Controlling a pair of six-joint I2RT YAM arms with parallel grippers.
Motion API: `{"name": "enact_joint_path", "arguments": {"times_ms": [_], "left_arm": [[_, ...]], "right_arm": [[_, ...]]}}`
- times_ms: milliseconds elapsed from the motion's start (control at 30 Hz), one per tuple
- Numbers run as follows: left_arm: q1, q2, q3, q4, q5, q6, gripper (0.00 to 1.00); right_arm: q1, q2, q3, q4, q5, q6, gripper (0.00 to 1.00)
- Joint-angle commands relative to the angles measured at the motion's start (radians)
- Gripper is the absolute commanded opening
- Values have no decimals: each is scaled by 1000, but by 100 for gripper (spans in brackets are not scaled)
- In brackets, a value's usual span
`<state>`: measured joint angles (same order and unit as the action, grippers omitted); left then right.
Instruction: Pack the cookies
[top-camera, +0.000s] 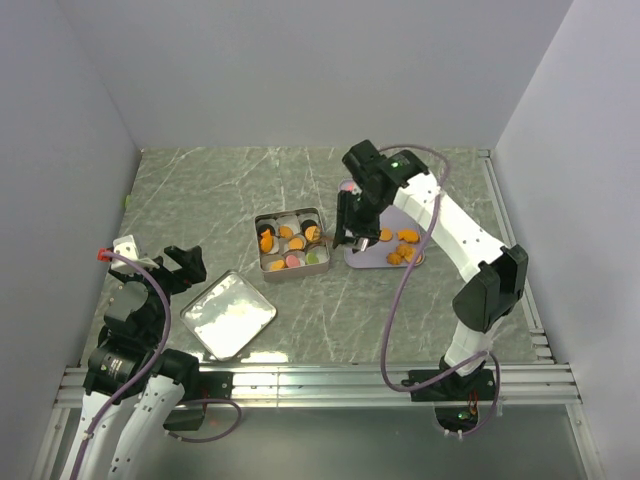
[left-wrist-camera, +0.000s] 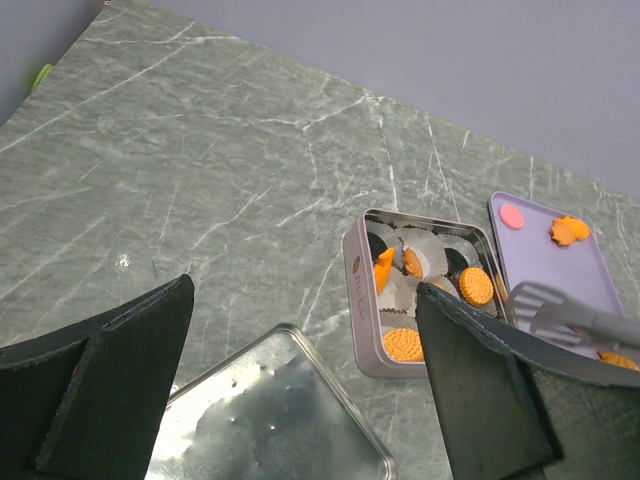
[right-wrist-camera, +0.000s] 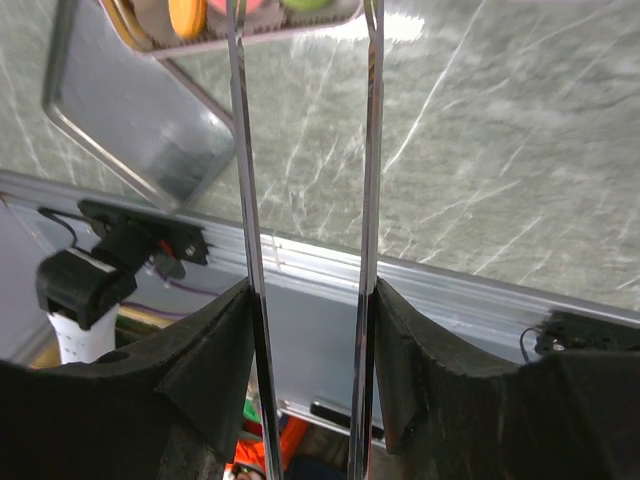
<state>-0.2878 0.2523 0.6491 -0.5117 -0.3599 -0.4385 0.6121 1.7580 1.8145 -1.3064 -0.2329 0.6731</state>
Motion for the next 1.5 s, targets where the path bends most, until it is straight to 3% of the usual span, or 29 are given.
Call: {"name": "enact_joint_path", "arguments": {"times_ms": [0,167,467,867,1467], "left_arm": [[-1,5,1,38,9,9,99],[-1,10,1,38,12,9,99],[-1,15,1,38,15,11,99],[-1,19,1,38,9,7,99],[-1,34,4,36,2,6,100]], "right_arm": [[-75,-37,80,-37,50,-27,54],[-242,-72,72,-47,87,-82,54],[-485,-112,-89,61,181,-129,54],[-759,0,-191,188,231,-173,53],[-792,-3,-547,320,187,-217,53]]}}
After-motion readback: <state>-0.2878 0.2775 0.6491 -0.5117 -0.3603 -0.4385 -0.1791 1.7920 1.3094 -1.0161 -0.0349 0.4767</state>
